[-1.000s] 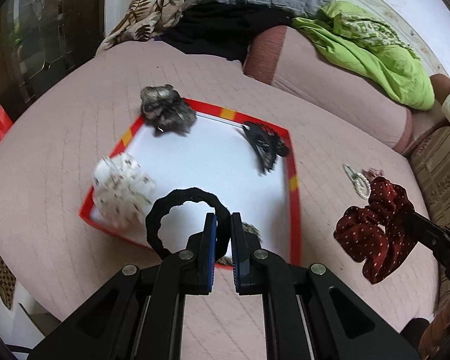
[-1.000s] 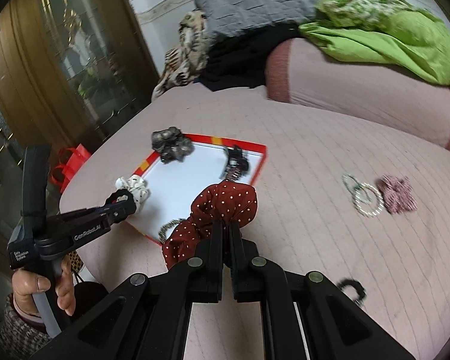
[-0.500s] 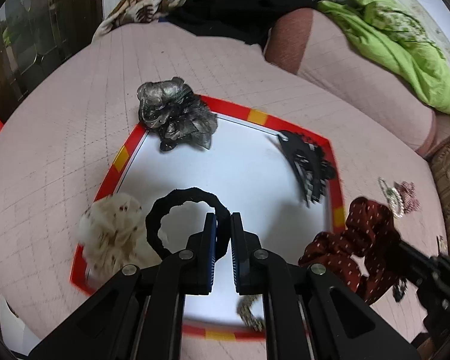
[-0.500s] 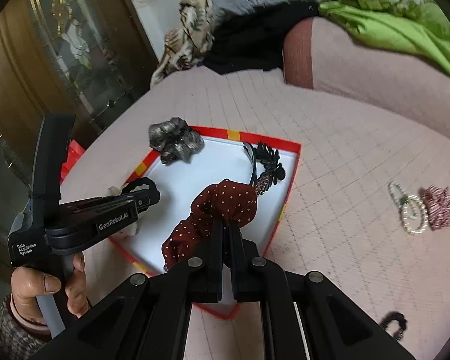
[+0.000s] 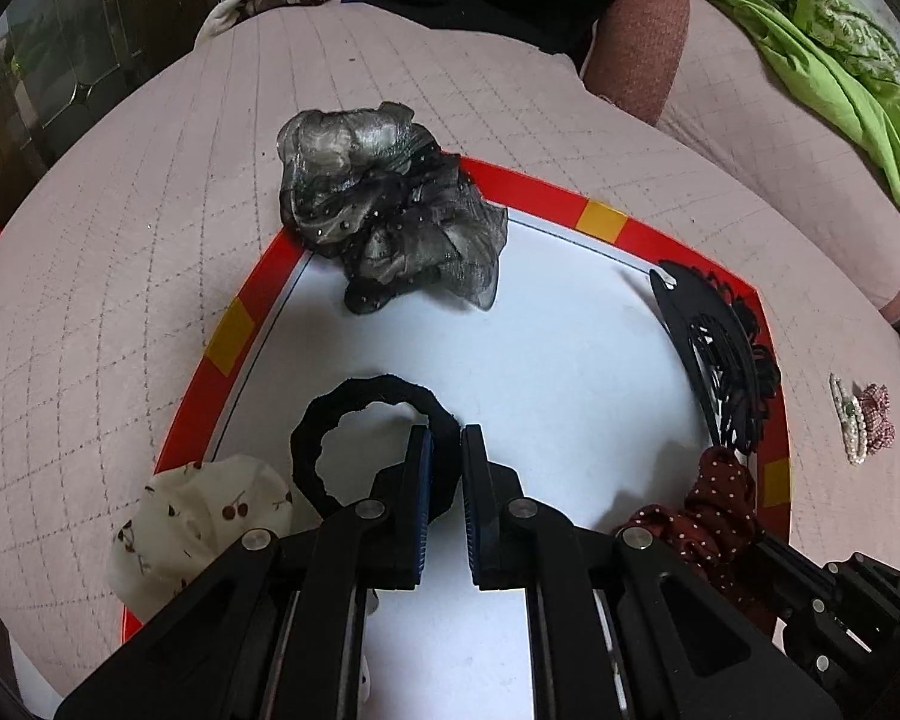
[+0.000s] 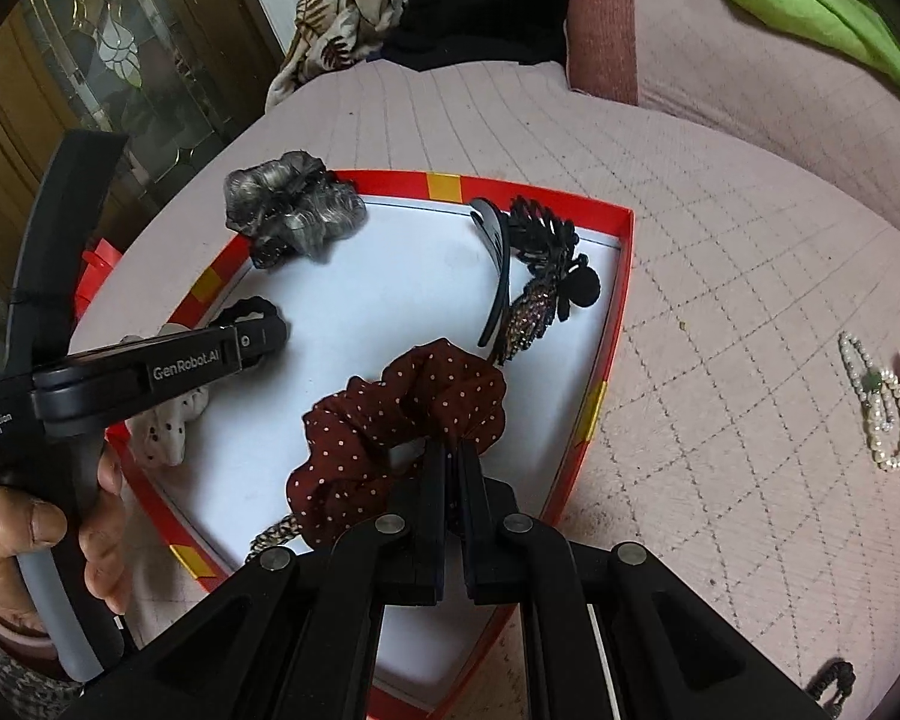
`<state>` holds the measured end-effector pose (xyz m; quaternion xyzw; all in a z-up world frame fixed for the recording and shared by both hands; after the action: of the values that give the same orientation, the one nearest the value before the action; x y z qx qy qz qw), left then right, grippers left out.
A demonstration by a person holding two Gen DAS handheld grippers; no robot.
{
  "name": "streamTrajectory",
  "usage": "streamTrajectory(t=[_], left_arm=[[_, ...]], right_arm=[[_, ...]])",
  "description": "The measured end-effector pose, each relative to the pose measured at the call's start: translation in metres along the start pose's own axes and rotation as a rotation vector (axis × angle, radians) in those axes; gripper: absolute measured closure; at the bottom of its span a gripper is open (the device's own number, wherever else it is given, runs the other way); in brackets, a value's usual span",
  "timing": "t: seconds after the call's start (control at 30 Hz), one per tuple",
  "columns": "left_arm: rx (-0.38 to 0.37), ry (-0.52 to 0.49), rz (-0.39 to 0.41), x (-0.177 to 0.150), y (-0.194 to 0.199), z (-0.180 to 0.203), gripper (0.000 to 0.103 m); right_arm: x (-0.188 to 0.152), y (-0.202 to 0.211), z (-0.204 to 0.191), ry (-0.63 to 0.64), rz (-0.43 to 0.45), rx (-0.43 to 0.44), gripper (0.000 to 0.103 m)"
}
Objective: Organize jewelry
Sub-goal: 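Carry hair tie and red scrunchie into the tray and open both tools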
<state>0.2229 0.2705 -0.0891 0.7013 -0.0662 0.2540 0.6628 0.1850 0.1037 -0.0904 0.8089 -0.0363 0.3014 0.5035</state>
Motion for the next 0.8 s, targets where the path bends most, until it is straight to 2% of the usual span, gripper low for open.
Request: streamTrajectory(t=[0.3,0.37,0.4,0.43,0.47,0.5,0.8], left_arm=[[0.012,0.010,0.009,0.002,0.003,-0.002,0.093],[0.012,0.015,0.018,0.003,0.008,-0.002,0.086],[0.014,0.018,0.027,0.003,0.013,-0.003,0.078],[0.018,0.022,0.043,0.003,0.019,-0.003,0.071],[0.022,0.023,0.054,0.003,0.024,-0.003,0.068],[0.026,0.023,0.067,0.002,0.029,-0.004,0.065],[0.084,-0.016,0.165,-0.013,0.087,0.000,0.064]], right_arm=[[-0.001,-0.001,-0.003,0.025,-0.003,0.004,0.095],[-0.001,0.003,-0.006,0.041,0.004,-0.001,0.086],[-0.001,0.005,-0.007,0.045,0.008,-0.003,0.082],[-0.001,0.008,-0.008,0.048,0.015,-0.004,0.074],[-0.001,0.012,-0.009,0.051,0.024,-0.002,0.068],[-0.001,0.016,-0.011,0.056,0.035,-0.003,0.067],[-0.009,0.057,-0.022,0.084,0.099,-0.015,0.064]])
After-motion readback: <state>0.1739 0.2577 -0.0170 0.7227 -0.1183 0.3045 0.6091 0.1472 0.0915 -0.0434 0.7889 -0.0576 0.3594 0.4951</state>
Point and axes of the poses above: each gripper's, at about its wrist camera, not at the fingertips, and y roughly against the way its jaws point, z to its right, x to its top, the point moved 3 cm from there along -y, roughly the way its jaws point, and after that the axes turned 6 degrees about x, right-handed, at the moved point
